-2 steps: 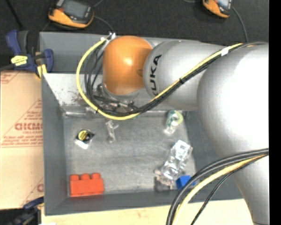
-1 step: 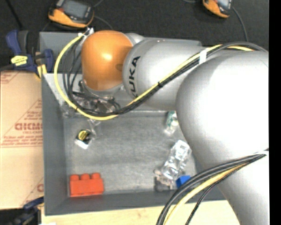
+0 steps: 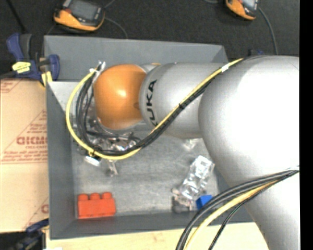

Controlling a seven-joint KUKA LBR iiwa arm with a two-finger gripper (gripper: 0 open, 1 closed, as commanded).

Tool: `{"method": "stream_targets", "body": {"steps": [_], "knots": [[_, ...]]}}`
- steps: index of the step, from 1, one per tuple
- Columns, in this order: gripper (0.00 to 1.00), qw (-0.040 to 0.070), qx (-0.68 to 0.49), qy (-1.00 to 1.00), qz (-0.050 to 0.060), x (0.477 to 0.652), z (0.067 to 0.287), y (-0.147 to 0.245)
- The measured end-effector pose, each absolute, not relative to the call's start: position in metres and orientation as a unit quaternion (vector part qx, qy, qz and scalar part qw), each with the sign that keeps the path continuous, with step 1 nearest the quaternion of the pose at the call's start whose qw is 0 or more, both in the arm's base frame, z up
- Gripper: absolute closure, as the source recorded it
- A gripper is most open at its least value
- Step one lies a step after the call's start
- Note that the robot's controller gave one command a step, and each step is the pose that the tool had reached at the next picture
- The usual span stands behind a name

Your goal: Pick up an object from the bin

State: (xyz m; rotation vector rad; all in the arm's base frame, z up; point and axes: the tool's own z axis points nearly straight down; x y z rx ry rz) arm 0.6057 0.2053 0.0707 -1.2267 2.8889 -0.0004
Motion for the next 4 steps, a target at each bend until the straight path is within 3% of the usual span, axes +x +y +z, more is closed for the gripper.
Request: {"method": "stream_targets", "body": {"steps": [1, 2, 3, 4], "knots": [[1.00, 0.003, -0.389, 0.921, 0.001, 0.606, 0.072, 0.206], [0.00, 0.002, -0.388, 0.922, 0.001, 0.606, 0.072, 0.206], [0.00, 0.003, -0.473, 0.881, -0.003, 0.652, 0.073, 0.070], [0.00, 0.005, -0.458, 0.889, 0.001, 0.641, 0.072, 0.151]]}}
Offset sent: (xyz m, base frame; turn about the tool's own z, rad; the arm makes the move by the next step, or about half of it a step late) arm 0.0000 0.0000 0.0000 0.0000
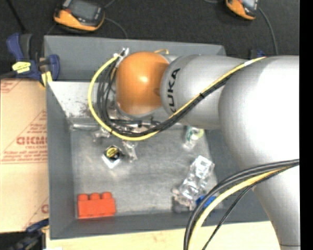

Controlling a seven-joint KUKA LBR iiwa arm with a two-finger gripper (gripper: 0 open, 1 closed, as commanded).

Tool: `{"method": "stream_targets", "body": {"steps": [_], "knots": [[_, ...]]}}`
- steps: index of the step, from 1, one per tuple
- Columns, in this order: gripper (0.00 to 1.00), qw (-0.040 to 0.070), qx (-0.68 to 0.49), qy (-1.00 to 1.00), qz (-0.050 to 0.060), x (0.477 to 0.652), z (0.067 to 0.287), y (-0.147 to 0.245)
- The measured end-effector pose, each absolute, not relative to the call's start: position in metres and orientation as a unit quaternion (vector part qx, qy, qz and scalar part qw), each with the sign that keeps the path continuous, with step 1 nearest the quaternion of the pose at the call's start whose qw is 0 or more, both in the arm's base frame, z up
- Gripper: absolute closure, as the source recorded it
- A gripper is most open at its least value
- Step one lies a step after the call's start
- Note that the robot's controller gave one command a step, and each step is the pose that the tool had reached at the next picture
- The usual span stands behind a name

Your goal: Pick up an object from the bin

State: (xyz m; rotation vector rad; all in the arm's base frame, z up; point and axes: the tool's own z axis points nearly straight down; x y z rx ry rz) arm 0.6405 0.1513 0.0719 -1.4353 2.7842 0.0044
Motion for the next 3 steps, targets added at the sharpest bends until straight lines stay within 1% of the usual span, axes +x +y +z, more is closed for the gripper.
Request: {"method": "stream_targets", "body": {"steps": [1, 2, 3], "knots": [[0.00, 0.004, -0.368, 0.930, 0.000, 0.656, 0.072, 0.121], [0.00, 0.002, -0.354, 0.935, 0.001, 0.613, 0.071, 0.134], [1.00, 0.003, -0.353, 0.936, 0.000, 0.615, 0.072, 0.134]]}}
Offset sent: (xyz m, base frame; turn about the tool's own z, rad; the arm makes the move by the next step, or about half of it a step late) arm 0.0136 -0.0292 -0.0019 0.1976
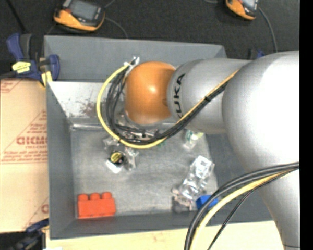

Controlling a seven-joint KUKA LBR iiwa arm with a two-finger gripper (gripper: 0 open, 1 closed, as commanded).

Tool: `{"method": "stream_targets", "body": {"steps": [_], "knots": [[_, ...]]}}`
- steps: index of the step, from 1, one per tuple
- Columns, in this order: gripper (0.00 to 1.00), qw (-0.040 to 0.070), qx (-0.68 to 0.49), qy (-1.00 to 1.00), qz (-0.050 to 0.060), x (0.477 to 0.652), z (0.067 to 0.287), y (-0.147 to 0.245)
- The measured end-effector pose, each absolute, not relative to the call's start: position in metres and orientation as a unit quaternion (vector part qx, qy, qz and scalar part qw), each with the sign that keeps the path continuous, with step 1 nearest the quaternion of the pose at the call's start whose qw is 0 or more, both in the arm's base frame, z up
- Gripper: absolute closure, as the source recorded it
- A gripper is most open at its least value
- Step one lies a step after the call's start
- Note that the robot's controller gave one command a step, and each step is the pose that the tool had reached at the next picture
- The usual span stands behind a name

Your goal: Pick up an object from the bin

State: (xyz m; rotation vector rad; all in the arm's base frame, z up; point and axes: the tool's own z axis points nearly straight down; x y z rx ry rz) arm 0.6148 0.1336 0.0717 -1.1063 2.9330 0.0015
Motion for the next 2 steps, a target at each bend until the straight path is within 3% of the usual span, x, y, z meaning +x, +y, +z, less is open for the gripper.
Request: {"method": "stream_targets", "body": {"steps": [1, 2], "knots": [[1.00, 0.007, -0.354, 0.935, -0.001, 0.637, 0.156, 0.148], [1.00, 0.007, -0.333, 0.943, -0.001, 0.647, 0.250, 0.142]]}}
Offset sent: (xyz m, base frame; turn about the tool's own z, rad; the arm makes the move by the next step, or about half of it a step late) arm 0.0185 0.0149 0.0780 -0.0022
